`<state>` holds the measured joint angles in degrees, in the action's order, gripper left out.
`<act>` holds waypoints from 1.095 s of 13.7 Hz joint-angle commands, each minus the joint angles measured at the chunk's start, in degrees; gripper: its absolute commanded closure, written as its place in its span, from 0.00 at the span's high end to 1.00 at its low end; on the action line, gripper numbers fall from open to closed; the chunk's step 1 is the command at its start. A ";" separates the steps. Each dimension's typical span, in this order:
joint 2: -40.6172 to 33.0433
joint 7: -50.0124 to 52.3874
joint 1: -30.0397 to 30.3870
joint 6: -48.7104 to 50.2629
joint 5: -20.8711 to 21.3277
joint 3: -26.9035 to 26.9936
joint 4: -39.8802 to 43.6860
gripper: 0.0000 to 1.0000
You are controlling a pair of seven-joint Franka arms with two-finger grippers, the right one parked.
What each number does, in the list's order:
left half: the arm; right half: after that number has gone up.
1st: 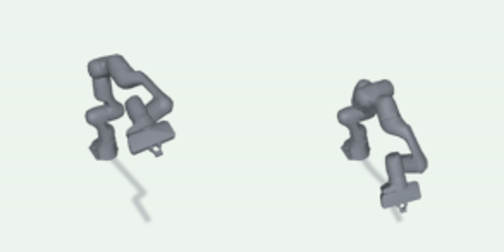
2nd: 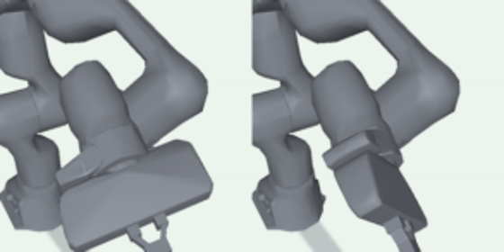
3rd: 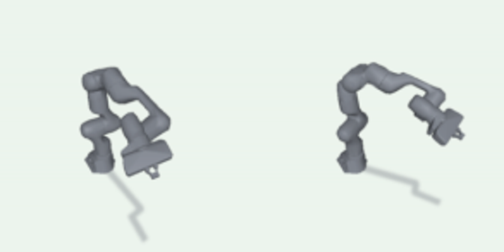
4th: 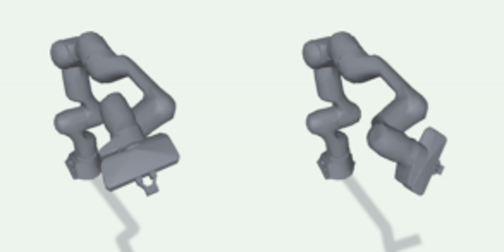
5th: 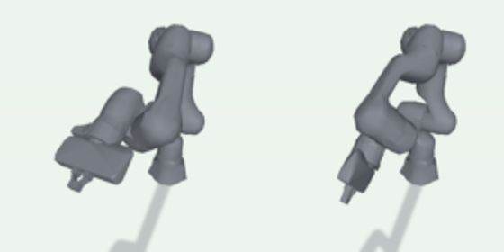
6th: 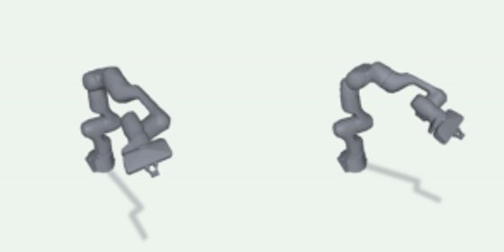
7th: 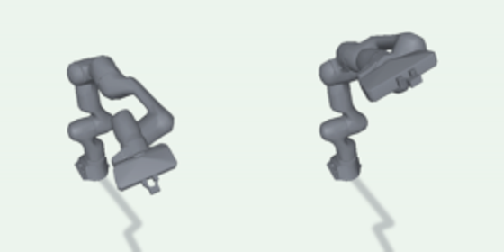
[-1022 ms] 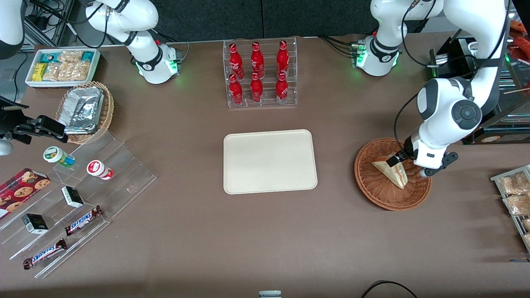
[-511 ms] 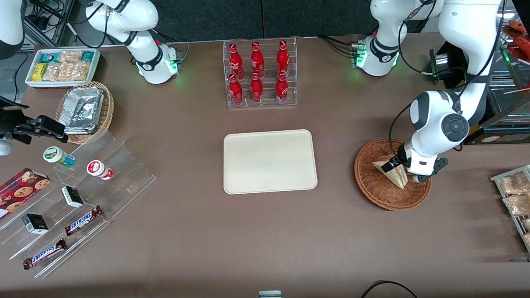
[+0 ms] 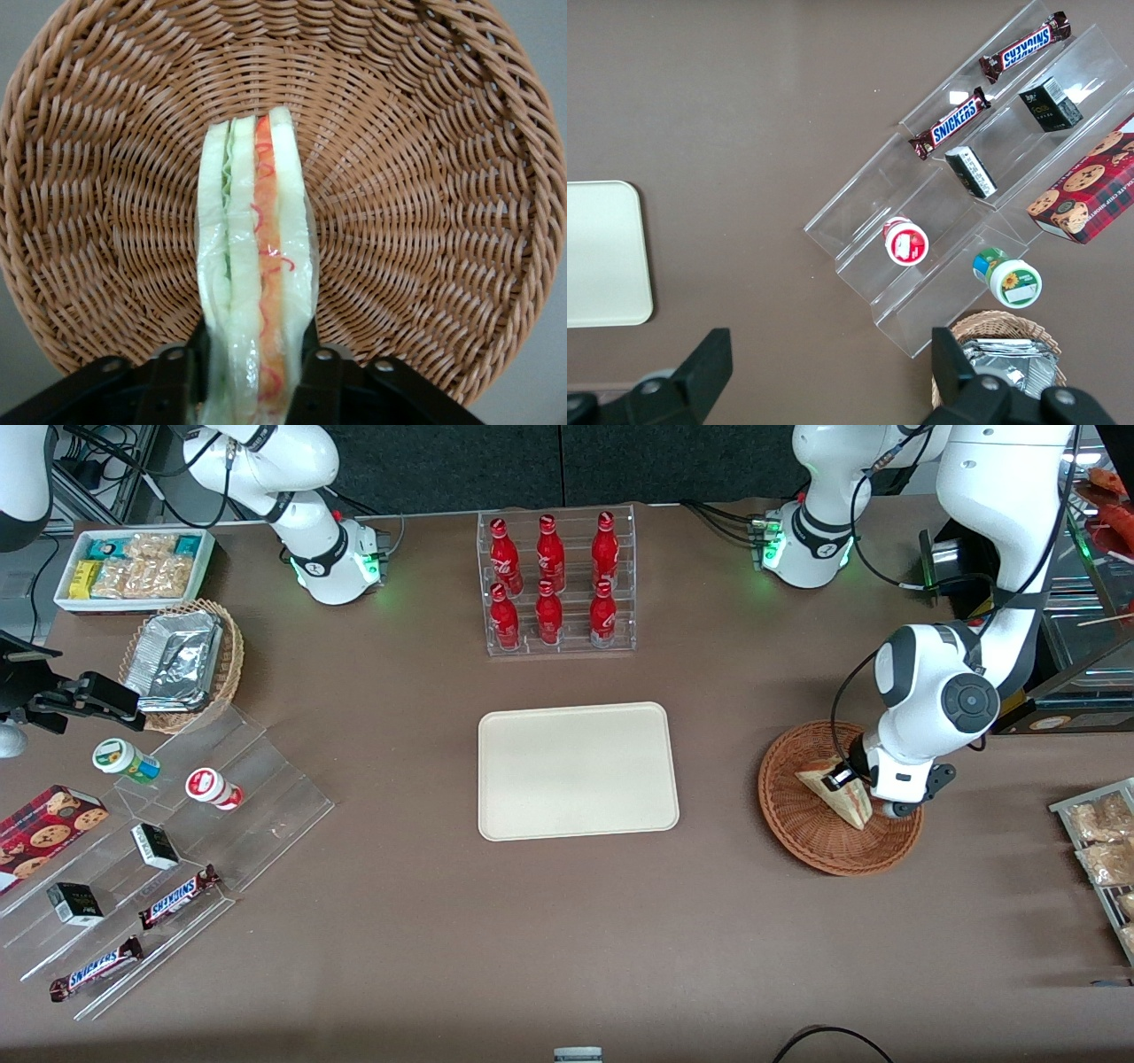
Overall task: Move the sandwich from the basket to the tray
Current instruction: 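Lower the open left gripper around the sandwich standing in the basket, then close the left gripper on the sandwich and lift it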
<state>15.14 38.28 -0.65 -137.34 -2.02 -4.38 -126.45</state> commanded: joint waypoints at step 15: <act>-2.31 2.15 -9.61 21.32 0.00 -0.54 16.23 0.00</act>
<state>12.68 39.29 -6.36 -117.97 -2.02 -5.22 -112.20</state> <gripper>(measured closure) 0.850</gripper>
